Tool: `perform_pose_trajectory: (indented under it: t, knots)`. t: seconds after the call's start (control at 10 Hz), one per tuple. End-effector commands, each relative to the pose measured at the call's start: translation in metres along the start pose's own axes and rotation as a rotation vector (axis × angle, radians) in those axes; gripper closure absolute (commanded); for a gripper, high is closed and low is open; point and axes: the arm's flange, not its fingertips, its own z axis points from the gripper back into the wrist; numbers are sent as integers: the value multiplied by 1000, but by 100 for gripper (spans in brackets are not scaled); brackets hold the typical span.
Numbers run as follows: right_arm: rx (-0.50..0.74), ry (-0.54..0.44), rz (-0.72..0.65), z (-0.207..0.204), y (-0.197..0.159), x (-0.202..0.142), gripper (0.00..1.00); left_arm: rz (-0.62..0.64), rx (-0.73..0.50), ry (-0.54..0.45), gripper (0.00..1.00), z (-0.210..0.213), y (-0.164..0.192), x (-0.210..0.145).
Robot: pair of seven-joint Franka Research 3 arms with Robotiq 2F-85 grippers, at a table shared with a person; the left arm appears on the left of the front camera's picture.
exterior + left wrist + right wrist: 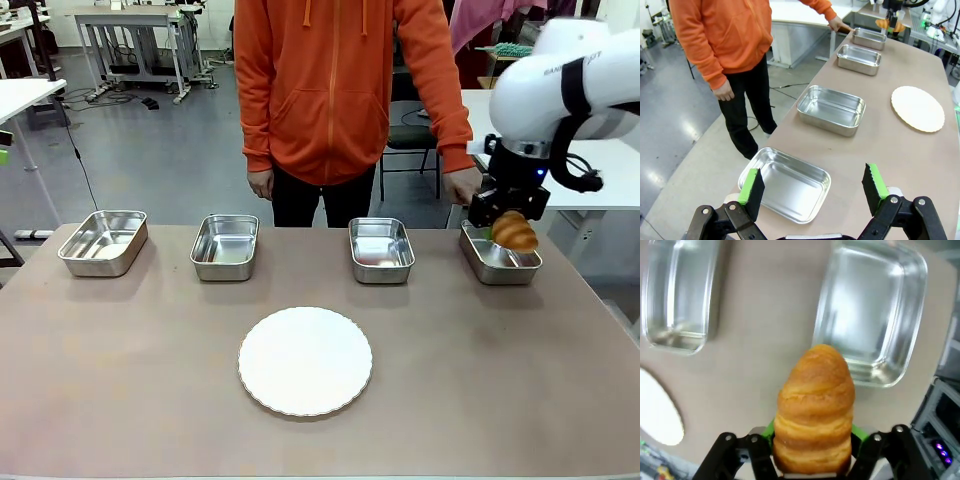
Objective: Place the bread in the container.
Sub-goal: Place the Butter Roll into the Airtight Container indicated by the human.
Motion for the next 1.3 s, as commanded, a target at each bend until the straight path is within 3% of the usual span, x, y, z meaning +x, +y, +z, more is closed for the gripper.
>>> perform_pose_trajectory:
  t: [0.0,0.3,0.9,1.0,1.1,1.2]
  knots:
    - [0,-59,-44,-26,-23,13,59,-4,4,2,0,-1,0,2]
    - [-18,-127,-60,-48,-54,16,59,-4,4,2,0,-1,0,2]
    - [-8,-158,-34,-46,-60,38,59,-4,4,2,0,-1,0,2]
    - [-7,-176,-50,-45,-60,40,54,-4,4,2,0,-1,0,2]
    - [-11,-184,-46,-42,-60,39,2,-4,4,2,0,-1,0,2]
    - [-6,-192,-44,-41,-61,40,0,-4,4,2,0,-1,0,2]
